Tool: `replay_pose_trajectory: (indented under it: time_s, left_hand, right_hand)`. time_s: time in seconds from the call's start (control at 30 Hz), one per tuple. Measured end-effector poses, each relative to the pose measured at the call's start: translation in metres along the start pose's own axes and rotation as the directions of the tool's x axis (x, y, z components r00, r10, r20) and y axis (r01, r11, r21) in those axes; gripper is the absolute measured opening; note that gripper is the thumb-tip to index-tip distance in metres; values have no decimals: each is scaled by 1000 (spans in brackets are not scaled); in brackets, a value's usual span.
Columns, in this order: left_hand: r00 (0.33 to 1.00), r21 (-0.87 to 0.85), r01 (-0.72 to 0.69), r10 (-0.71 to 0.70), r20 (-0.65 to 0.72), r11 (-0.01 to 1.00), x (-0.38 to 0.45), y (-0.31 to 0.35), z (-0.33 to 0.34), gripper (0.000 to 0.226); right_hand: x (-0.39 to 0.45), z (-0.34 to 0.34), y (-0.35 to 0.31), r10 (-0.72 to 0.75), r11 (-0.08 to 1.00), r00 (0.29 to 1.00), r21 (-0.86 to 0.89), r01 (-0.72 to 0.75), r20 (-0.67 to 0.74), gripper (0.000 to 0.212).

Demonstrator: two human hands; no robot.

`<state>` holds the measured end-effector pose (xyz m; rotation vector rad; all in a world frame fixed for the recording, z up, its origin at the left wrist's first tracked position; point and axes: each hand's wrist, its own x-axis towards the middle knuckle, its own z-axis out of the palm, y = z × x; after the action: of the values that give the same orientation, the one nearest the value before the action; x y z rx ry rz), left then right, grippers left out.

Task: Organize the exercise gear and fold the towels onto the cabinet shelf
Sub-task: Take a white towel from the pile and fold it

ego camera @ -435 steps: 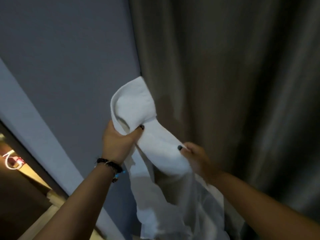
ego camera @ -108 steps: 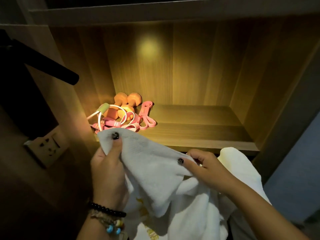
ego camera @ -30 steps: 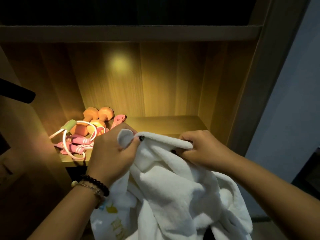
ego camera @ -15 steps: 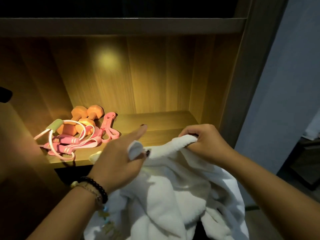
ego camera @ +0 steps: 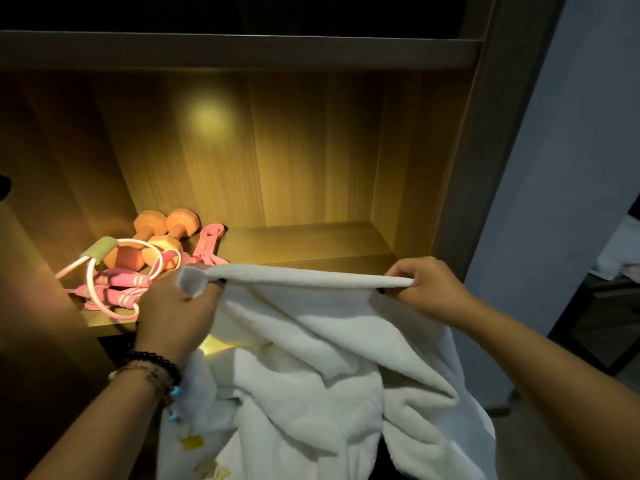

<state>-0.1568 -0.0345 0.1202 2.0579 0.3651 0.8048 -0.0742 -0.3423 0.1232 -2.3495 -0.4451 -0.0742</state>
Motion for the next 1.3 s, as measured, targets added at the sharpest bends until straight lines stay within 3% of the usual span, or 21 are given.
replay_pose_trajectory:
  time_s: [0.1,0.17,0.23,0.37,0.47,0.53,0.6,0.7,0.8,1.0,1.17,1.3]
  left_hand:
    - [992,114,87,-97,86,990,2,-13,-7,6]
    - [984,190,8,-41,172,982,-6,-7,-7,14]
    - [960,159,-118,71,272,980,-14,6,-2,32]
    - [820,37,-360,297,489,932,-32,36,15,57]
    - [746,-65,-370,339,573,927,-43,42,29,52]
    - [779,-71,-361,343,525,930,-46,41,36,30]
    - [858,-53,-329,322,400,943,-40,37,39,13]
    - [936,-101,-212,231,266,972,-24,30,34,5]
    - [989,-165,-87,104,101,982,-6,19,19,13]
    - [998,-186,66,-62,26,980,-1,-4,5,12]
    - [989,-179,125,-137,-52,976,6,-10,0,12]
    - [995,-40,-75,78,70,996,-3,3,3,23]
  right_hand:
    - [-1,-7,18,47,999,993,19,-45,-108,22]
    - [-2,-7,9,-22,1000,987,14,24,-162,19]
    - [-4,-3,-12,-121,993,983,-1,122,-136,18]
    - [-9,9,-59,-267,960,963,-79,268,24,15]
    - [-10,12,-83,-292,954,956,-70,292,20,14]
    - [-11,13,-88,-297,954,955,-37,298,23,16]
    - [-10,13,-84,-287,957,956,-37,289,54,14]
    - [-8,12,-63,-207,971,975,-103,215,86,12]
    - [-6,7,-33,-67,986,998,-154,69,15,9]
    - [1,-1,-3,127,962,992,-243,-128,-20,50]
    - [10,-5,5,170,957,985,-238,-167,-8,31]
    - [8,0,-7,26,989,999,-145,-32,-43,22]
